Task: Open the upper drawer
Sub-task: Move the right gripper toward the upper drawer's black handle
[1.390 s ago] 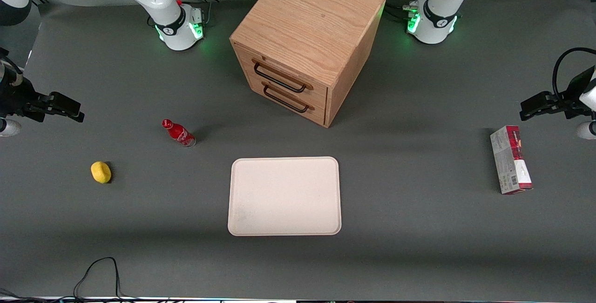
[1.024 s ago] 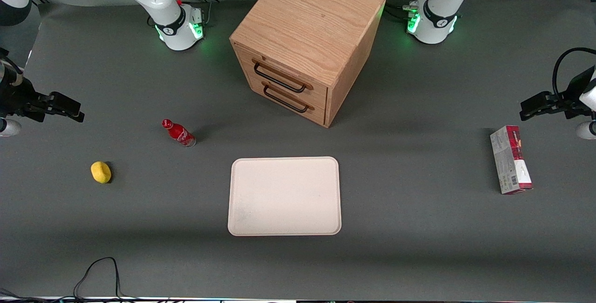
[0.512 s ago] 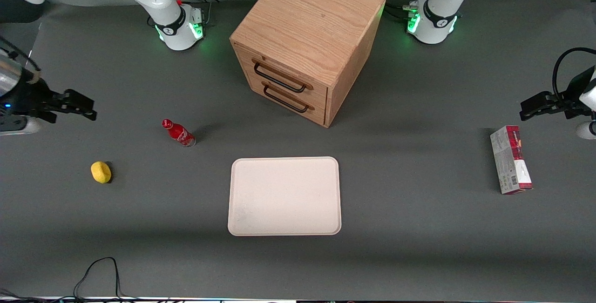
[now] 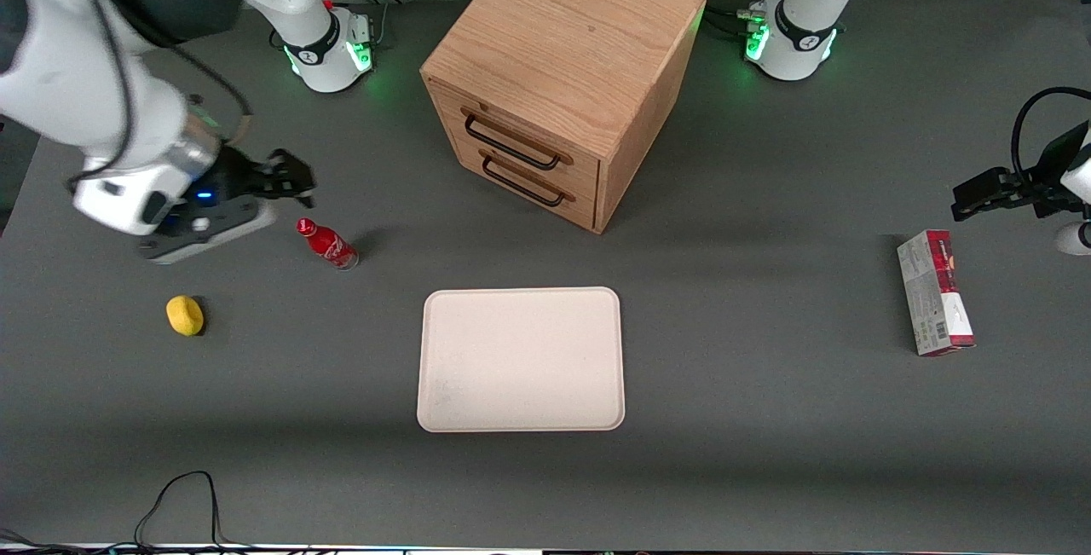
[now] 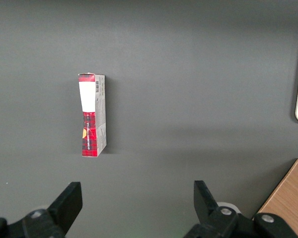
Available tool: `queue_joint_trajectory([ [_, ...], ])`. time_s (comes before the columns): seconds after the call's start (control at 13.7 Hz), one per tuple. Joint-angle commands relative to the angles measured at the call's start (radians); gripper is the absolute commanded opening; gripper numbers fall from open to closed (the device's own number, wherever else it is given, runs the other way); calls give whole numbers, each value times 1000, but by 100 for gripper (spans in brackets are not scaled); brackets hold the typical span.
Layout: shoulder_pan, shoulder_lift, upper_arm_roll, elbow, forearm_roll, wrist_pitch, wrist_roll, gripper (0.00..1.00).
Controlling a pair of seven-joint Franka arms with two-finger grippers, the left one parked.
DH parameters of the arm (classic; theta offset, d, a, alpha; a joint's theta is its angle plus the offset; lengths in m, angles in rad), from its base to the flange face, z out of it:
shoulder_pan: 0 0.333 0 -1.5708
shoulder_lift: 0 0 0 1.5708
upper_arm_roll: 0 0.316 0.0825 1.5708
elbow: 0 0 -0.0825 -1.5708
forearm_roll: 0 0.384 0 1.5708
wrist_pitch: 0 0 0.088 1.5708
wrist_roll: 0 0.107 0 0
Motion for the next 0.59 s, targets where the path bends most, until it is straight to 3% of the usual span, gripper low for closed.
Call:
queue_joint_trajectory([
  [0.0,117,71,-11,82,16,-15,-35,100],
  [0.51,325,109,-9,95,14,-7,-40,100],
])
